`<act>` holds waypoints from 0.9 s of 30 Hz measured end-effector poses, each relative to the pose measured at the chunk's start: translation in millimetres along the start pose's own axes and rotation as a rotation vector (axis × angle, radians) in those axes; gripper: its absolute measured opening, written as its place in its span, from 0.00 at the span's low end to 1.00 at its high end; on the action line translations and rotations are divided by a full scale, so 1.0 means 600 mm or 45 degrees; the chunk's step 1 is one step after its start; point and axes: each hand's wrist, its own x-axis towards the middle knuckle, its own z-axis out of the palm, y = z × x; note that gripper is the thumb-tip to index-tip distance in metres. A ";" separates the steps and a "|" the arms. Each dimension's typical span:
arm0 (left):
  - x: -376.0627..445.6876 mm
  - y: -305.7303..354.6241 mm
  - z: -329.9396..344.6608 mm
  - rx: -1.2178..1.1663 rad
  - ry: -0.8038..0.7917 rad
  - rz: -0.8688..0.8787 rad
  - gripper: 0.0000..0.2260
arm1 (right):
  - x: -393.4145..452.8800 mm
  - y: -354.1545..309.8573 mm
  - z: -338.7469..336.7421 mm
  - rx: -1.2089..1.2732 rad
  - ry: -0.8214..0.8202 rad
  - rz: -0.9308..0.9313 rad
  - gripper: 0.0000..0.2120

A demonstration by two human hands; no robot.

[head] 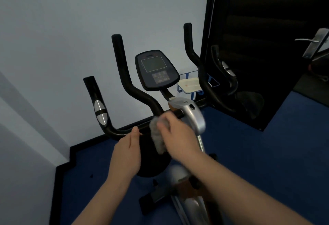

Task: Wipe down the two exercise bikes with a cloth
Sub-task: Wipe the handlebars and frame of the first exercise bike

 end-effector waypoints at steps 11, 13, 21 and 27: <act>0.030 0.006 -0.037 0.061 -0.137 0.358 0.17 | 0.018 0.063 -0.015 0.343 0.213 -0.021 0.07; 0.059 0.009 -0.051 0.040 -0.127 0.481 0.13 | 0.037 0.053 -0.009 0.292 0.193 -0.076 0.11; 0.142 -0.021 -0.036 0.775 -0.081 0.762 0.14 | 0.014 0.061 0.010 0.152 0.158 -0.138 0.11; 0.142 -0.028 -0.027 0.972 0.084 0.941 0.17 | 0.085 0.039 0.024 0.069 0.360 0.131 0.03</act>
